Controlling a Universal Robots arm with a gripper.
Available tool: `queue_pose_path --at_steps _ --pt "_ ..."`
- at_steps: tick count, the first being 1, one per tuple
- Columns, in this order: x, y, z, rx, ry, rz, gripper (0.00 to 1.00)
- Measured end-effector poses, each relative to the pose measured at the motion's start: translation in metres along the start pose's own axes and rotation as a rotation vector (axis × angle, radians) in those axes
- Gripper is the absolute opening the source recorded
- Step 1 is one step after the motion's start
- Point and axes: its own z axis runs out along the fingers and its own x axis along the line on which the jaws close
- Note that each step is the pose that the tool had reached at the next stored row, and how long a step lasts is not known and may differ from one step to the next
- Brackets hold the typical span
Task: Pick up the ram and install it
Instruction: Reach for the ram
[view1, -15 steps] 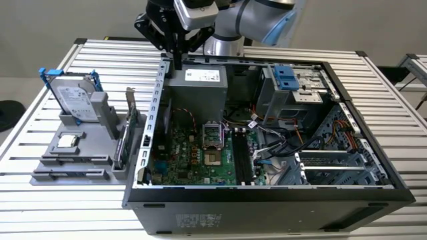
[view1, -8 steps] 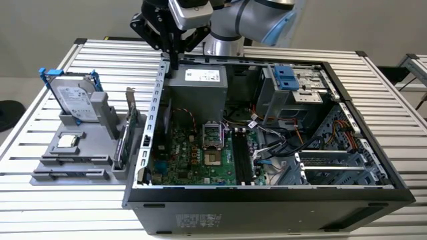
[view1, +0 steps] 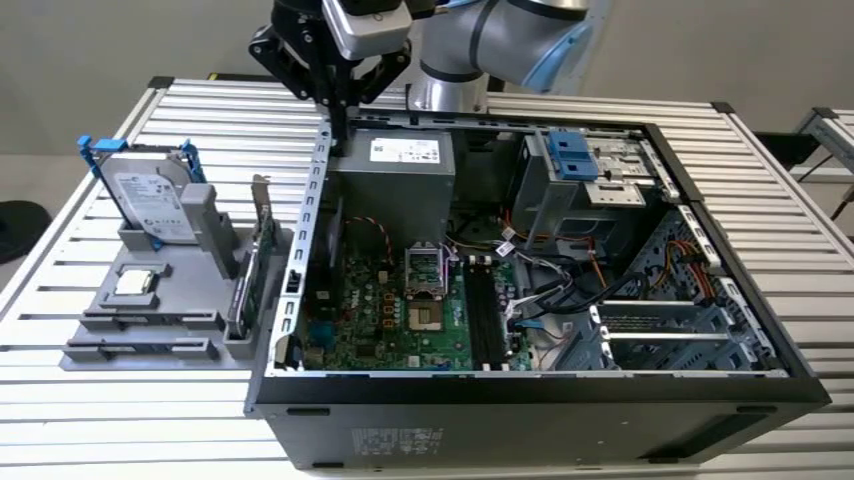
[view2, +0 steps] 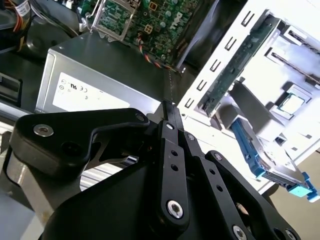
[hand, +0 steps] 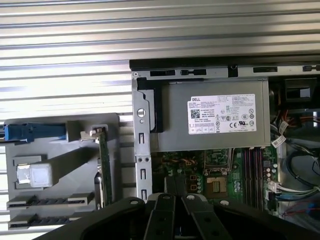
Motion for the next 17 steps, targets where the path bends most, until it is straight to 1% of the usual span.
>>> queue_pose_path --at_steps 17 --pt "0.0161 -0.0011 -0.0003 0.0 0.0 0.0 0.0"
